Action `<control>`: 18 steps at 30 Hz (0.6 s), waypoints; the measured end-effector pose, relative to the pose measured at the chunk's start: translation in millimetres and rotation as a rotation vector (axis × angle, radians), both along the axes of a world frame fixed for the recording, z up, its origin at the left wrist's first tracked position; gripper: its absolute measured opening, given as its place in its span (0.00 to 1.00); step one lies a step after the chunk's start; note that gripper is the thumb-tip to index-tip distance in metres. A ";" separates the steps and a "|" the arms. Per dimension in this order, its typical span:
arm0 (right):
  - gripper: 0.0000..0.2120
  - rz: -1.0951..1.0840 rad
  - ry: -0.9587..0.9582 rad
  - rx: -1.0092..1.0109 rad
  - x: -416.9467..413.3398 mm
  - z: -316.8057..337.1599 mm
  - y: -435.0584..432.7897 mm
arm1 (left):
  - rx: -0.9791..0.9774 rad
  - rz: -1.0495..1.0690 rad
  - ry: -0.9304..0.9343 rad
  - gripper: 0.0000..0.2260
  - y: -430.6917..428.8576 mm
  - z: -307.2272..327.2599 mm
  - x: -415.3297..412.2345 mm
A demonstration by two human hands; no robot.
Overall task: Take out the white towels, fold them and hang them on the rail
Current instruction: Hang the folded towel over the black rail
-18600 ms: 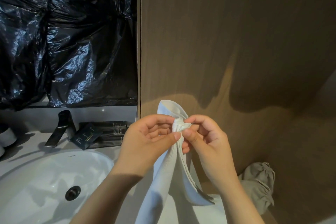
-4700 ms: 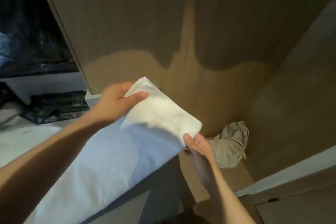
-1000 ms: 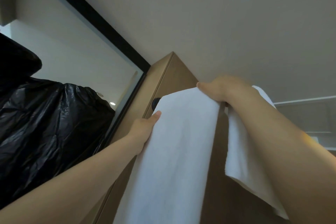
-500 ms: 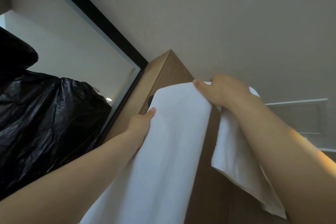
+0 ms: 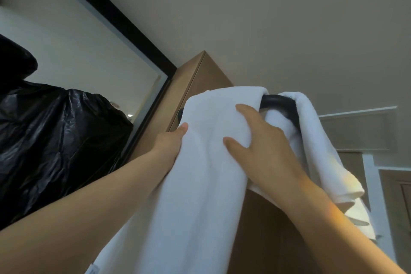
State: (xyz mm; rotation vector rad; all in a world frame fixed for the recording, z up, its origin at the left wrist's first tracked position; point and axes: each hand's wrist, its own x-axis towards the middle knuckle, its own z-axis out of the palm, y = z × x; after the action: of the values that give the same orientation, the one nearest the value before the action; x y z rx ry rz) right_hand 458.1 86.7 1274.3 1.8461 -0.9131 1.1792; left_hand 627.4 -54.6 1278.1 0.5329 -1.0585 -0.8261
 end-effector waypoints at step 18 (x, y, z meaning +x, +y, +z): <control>0.16 -0.585 -0.037 -0.329 25.7 82.4 -1.9 | -0.007 -0.093 0.007 0.27 8.9 44.5 -2.9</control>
State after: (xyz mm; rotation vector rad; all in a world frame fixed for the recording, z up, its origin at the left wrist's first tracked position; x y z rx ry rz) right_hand 483.8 84.8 1356.7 1.1836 -1.1059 0.9245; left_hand 624.5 -45.7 1322.5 0.4774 -1.0862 -0.9048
